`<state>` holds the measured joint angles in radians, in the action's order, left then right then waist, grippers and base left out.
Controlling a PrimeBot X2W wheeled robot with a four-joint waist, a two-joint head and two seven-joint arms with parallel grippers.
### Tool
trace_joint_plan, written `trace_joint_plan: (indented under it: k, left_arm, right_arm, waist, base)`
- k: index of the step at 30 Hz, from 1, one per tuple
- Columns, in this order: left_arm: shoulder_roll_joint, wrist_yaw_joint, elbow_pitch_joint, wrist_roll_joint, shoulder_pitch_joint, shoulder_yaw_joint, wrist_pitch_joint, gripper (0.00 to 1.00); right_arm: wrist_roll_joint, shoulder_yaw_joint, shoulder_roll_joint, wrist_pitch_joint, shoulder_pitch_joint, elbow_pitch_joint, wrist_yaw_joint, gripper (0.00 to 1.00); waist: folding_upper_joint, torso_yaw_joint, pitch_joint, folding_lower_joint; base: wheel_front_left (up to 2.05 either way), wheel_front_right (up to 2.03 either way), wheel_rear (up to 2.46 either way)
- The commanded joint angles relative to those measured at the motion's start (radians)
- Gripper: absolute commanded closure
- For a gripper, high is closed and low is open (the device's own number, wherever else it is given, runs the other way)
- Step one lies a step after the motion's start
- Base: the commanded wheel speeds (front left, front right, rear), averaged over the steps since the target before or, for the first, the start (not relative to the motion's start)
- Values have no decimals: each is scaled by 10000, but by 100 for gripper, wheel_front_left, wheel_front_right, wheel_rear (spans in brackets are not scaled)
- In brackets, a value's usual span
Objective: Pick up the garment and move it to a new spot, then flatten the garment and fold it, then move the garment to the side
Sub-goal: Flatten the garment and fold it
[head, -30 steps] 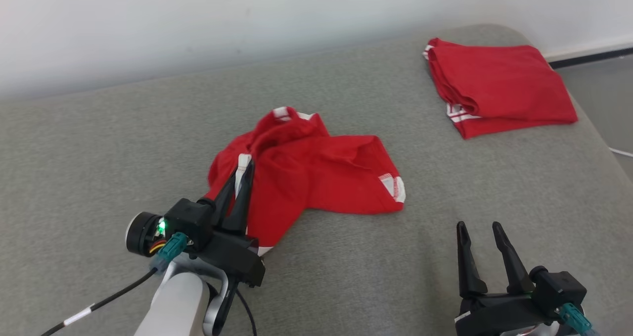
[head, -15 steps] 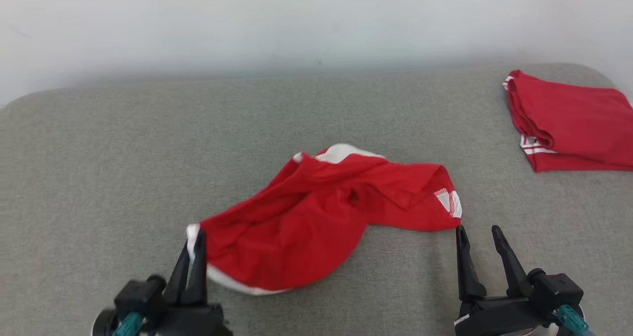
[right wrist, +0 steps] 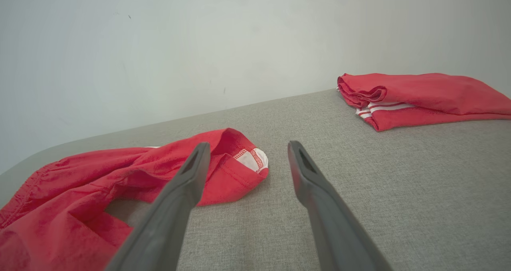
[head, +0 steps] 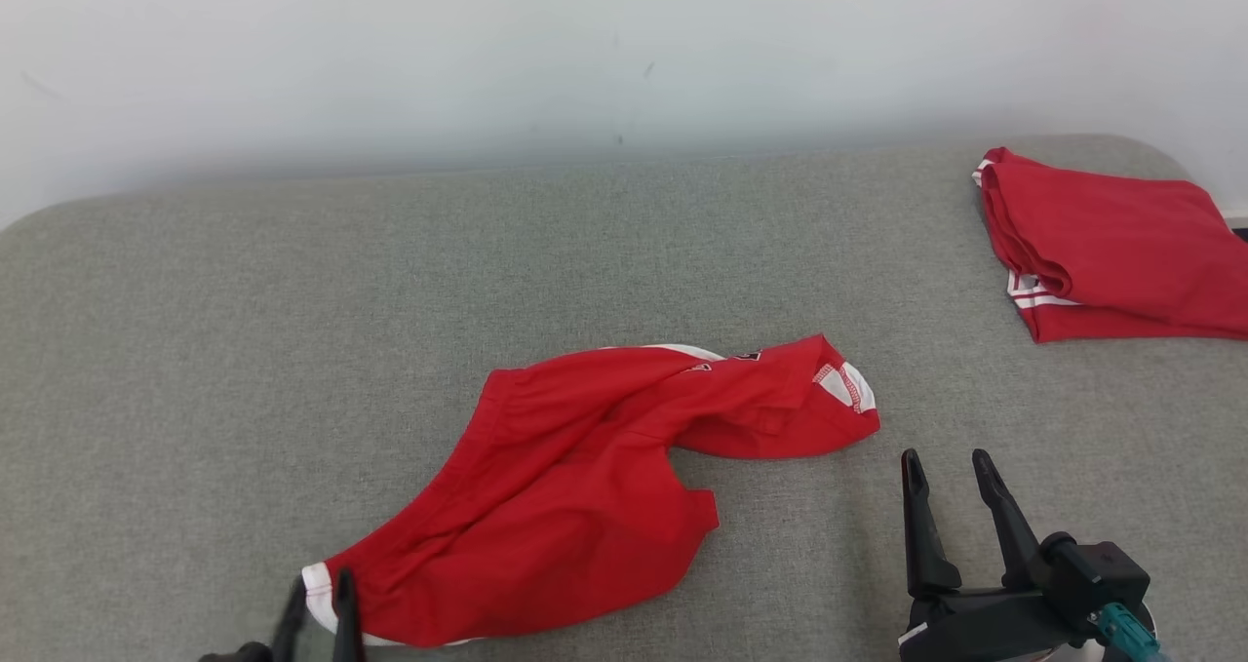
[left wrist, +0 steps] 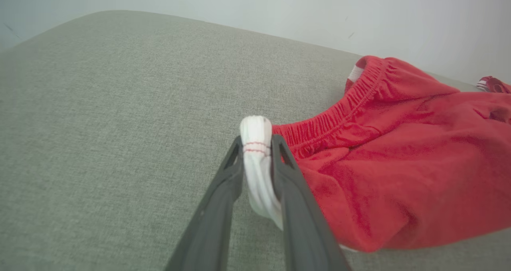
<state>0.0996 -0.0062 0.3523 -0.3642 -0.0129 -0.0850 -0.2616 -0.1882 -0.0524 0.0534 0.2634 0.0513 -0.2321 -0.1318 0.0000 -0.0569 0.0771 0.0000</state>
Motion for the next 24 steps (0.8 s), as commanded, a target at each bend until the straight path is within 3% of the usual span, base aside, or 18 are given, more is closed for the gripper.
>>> trace_joint_plan:
  k: [1,13,24]
  left_arm:
    - [-22,-22,-52,131,17,99,-40,0]
    - [-129,-271,-2016,1665,291,1366,-37,0]
    - [102,-709,-2796,2512,1208,1726,-38,0]
  right_arm:
    - [77,-12,-4,14,-92,6,27,0]
    - [80,-85,4,14,-291,21,27,0]
    - [-16,-68,60,14,-532,-104,27,0]
  waist:
    - [0,-12,-31,0]
    - [0,102,-458,0]
    - [0,223,-758,0]
  base:
    - [0,0,0]
    - [0,0,0]
    - [0,0,0]
